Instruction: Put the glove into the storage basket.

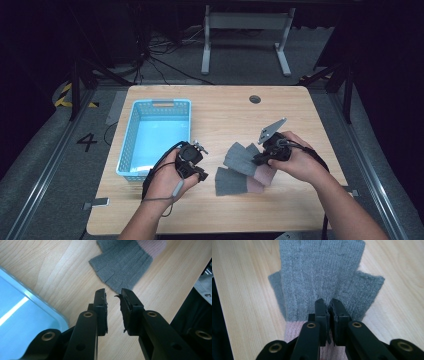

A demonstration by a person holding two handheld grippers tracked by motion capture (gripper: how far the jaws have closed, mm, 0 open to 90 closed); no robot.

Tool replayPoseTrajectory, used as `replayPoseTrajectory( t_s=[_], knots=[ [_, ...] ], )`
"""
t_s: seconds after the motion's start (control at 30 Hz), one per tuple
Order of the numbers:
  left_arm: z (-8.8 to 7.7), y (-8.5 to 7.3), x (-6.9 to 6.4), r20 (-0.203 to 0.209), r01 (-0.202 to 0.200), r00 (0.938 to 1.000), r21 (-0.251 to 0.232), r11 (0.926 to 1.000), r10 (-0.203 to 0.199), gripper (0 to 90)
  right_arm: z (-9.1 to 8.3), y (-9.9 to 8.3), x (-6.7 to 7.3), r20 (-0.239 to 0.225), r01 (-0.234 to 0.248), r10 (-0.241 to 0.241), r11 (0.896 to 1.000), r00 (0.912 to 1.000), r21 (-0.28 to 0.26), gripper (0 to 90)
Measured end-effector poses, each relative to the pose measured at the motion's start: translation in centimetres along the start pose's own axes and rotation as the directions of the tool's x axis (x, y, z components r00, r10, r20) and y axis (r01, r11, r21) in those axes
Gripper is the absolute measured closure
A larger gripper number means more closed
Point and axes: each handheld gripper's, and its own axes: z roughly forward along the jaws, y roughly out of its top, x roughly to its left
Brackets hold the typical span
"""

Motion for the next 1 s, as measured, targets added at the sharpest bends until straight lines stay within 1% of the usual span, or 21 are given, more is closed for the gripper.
replayPoseTrajectory(
  t_s=[0.27, 0.43, 0.57, 0.6, 0.77, 0.9, 0.97, 1.0],
  knots=[
    [0.4, 0.3, -0.1, 0.006, -0.012, 0.9999, 0.01, 0.9999, 0.011, 75.2, 1.8, -0.3, 0.9, -0.021, 0.023, -0.023, 0.999, 0.9995, 0.023, 84.9],
    [0.9, 0.3, -0.2, 0.012, -0.006, 0.9999, 0.018, 0.9998, 0.006, 75.2, 2.8, 0.0, 1.5, -0.039, 0.055, -0.053, 0.997, 0.9979, 0.046, 84.8],
    [1.5, 0.4, -0.5, 0.018, -0.013, 0.9998, 0.034, 0.9993, 0.013, 74.2, 3.7, 0.1, 1.8, -0.052, 0.081, -0.078, 0.995, 0.9956, 0.061, 84.8],
    [1.5, 0.5, -0.5, 0.015, -0.021, 0.9997, 0.037, 0.9991, 0.02, 73.9, 3.9, 0.1, 1.8, -0.056, 0.081, -0.077, 0.995, 0.9954, 0.064, 84.8],
    [2.1, 0.3, -0.7, 0.02, -0.017, 0.9997, 0.049, 0.9986, 0.016, 73.8, 4.7, 0.0, 1.9, -0.059, 0.082, -0.078, 0.993, 0.9952, 0.081, 84.6],
    [2.9, 0.0, -1.1, 0.021, -0.019, 0.9996, 0.081, 0.9965, 0.017, 73.8, 5.2, -0.1, 2.0, -0.061, 0.09, -0.084, 0.992, 0.9945, 0.089, 84.1],
    [3.5, 0.0, -1.1, 0.031, -0.02, 0.9994, 0.095, 0.9953, 0.017, 73.8, 5.4, -0.3, 2.0, -0.058, 0.089, -0.085, 0.992, 0.9947, 0.084, 83.8],
    [3.5, 0.0, -1.1, 0.031, -0.02, 0.9994, 0.095, 0.9953, 0.017, 73.8, 5.4, -0.3, 2.0, -0.058, 0.089, -0.085, 0.992, 0.9947, 0.084, 83.8]
  ],
)
